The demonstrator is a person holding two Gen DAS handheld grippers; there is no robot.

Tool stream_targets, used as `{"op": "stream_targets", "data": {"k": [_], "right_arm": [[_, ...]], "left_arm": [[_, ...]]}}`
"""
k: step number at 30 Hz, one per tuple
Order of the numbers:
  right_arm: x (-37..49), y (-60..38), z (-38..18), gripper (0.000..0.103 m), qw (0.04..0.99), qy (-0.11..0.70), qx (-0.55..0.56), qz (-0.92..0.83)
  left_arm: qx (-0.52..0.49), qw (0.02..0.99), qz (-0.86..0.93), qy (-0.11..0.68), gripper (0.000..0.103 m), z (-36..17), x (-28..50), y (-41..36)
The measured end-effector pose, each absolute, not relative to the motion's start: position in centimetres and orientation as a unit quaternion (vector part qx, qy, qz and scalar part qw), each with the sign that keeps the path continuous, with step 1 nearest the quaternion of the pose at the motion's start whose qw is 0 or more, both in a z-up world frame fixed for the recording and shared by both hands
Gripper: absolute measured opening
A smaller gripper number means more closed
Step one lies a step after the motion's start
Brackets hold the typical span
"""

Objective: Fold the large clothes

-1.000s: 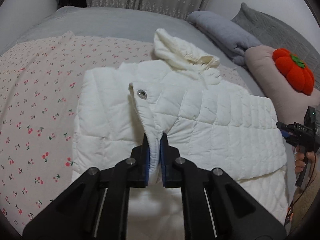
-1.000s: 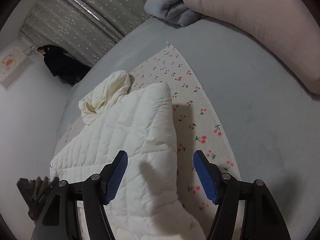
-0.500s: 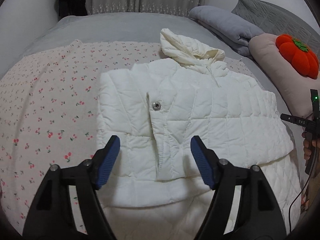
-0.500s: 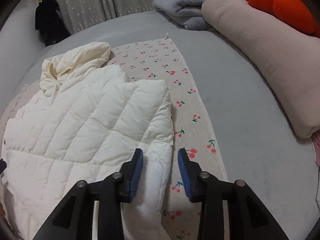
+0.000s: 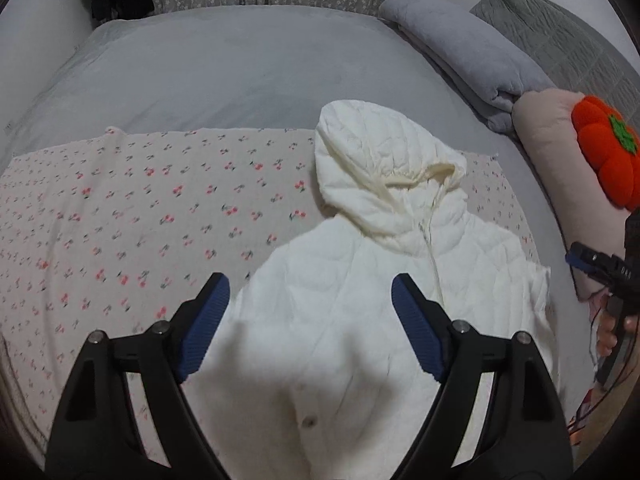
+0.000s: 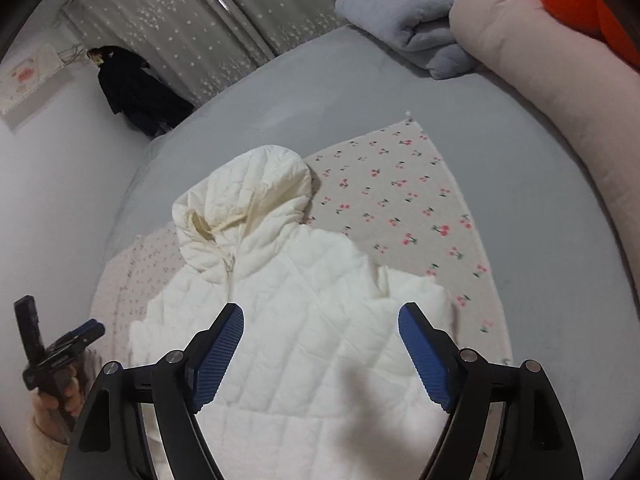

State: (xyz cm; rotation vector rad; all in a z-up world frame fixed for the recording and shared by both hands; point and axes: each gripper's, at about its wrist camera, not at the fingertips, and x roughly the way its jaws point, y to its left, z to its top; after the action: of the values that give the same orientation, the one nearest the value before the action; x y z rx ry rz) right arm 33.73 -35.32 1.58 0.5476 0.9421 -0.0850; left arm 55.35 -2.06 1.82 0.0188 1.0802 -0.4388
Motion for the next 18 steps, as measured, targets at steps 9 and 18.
{"op": "stream_targets", "data": {"k": [9, 18], "right_arm": [[42.5, -35.6, -4.4, 0.082, 0.849, 0.444, 0.287, -0.020], [42.4, -36.0, -6.4, 0.082, 0.849, 0.457, 0.264, -0.024]], "left_arm": [[-0.039, 0.842, -0.212, 0.495, 0.081, -4.2, 66.1, -8.7], [-0.026, 0.845, -0.284, 0.453, 0.005, -2.7, 62.6, -12.2]]}}
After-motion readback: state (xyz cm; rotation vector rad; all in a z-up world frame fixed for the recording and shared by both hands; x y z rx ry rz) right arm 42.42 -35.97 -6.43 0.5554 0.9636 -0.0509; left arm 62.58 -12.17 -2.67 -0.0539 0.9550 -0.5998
